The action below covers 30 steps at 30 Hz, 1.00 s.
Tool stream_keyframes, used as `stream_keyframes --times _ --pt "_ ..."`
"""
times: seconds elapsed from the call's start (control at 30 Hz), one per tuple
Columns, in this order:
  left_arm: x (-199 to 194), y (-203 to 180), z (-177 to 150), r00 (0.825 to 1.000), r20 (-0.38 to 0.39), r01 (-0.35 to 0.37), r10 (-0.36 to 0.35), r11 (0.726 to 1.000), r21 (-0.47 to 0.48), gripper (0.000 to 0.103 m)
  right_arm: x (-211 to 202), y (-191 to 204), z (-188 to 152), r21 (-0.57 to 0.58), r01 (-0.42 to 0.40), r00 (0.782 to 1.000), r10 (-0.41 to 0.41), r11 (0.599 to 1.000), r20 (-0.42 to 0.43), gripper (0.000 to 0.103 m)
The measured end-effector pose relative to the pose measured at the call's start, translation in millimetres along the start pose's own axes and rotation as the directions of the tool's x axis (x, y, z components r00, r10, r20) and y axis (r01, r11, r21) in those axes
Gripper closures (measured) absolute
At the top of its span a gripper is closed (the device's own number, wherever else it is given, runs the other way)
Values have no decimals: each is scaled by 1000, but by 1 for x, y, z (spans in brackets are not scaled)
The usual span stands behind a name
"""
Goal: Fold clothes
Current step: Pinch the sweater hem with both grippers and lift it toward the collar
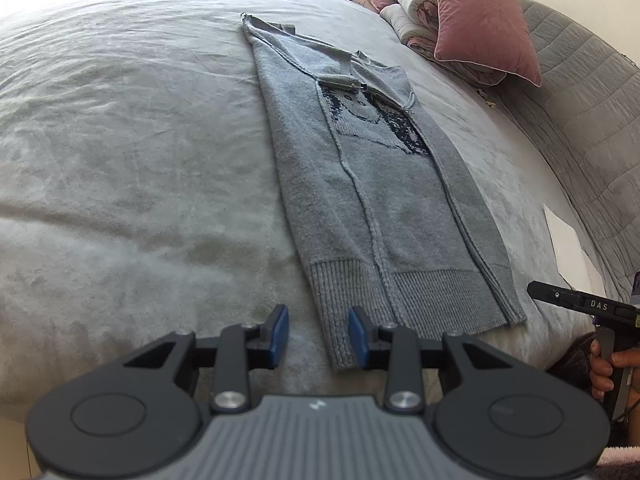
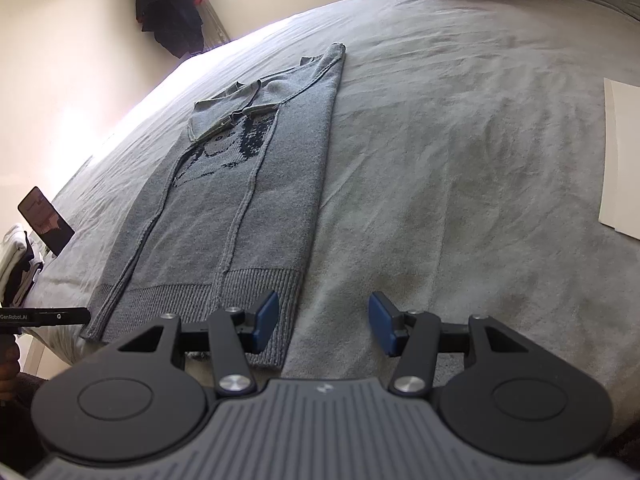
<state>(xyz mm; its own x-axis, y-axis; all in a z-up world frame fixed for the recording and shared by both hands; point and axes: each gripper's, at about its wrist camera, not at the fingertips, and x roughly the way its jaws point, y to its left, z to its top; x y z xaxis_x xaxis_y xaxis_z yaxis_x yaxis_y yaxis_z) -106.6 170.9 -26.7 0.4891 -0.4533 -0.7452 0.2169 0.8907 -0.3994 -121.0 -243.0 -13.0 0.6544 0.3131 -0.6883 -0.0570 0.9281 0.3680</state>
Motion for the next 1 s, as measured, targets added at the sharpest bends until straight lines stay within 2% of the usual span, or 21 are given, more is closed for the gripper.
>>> stream_keyframes --times 0.27,0.53,0.63,0.77,1.0 --pt "6 0 3 1000 -18 25 -25 1000 8 70 5 4 -1 -43 -16 1000 15 999 -24 47" --pt "14 8 6 991 -57 116 -118 992 -41 70 16 11 0 -79 -110 988 101 991 -114 48" --pt "16 11 7 986 -69 148 -152 987 -59 71 18 4 5 -34 -142 982 137 989 -129 48" --pt "19 13 7 980 -78 179 -184 981 -72 71 19 -8 7 51 -187 972 193 981 -138 54" --pt "24 18 7 967 -90 230 -239 968 -100 72 19 -25 5 189 -269 945 297 944 -139 58"
